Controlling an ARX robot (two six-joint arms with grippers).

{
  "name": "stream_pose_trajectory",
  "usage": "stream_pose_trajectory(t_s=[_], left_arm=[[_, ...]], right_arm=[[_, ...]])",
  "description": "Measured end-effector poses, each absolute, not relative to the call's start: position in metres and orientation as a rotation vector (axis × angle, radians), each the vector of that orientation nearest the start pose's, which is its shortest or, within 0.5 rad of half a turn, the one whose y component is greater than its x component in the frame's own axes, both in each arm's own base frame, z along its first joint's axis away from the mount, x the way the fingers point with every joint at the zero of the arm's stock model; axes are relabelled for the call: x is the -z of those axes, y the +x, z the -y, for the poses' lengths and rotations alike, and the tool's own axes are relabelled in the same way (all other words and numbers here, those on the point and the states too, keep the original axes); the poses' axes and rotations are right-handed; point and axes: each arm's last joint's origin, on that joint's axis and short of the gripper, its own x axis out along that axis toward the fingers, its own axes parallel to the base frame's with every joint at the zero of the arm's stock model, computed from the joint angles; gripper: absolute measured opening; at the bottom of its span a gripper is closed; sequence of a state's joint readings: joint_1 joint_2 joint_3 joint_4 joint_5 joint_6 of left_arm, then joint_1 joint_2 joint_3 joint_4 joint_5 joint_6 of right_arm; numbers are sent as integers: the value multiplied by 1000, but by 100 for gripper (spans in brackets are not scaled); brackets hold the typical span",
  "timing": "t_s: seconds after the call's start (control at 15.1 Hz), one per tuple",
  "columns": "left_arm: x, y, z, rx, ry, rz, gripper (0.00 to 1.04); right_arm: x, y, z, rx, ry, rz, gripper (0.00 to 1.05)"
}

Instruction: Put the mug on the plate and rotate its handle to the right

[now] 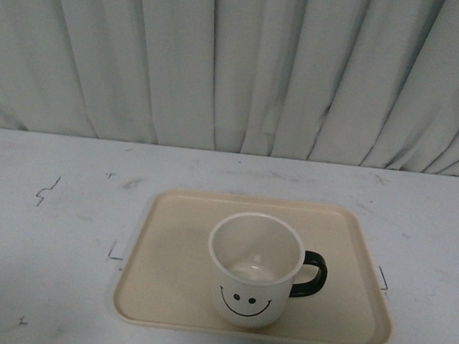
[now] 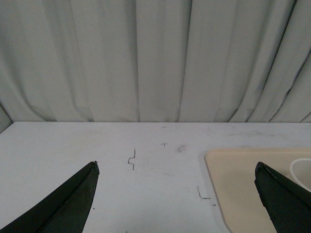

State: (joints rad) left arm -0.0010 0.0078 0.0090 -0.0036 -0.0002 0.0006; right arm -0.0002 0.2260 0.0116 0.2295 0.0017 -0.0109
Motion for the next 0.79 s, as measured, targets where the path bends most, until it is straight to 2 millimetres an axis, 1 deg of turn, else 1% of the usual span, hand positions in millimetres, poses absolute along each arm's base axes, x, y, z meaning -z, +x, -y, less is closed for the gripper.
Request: stream_pose_trajectory(t_s=[0.2, 0.26, 0.33, 0.46, 0.53, 0.66, 0.79], left_arm=[[-166, 98, 0, 1, 1, -2, 98], [-166, 98, 0, 0, 0, -2, 98], [-166, 98, 0, 1, 1, -2, 98], [-166, 98, 0, 1, 1, -2, 98], [-166, 98, 0, 1, 0, -3, 98], [-166, 98, 0, 1, 1, -2, 98], [-166, 98, 0, 1, 1, -2, 98]], right_arm=[[-168, 106, 0, 2, -11, -3, 2], [-165, 98, 0, 0, -11, -15, 2], [-169, 97, 0, 1, -10, 16, 2], [-167, 97, 0, 0, -10, 5, 2], [-167, 97, 0, 0, -11, 2, 5], [-167, 97, 0, 0, -11, 4, 28], [-167, 97, 0, 0, -11, 3, 46]])
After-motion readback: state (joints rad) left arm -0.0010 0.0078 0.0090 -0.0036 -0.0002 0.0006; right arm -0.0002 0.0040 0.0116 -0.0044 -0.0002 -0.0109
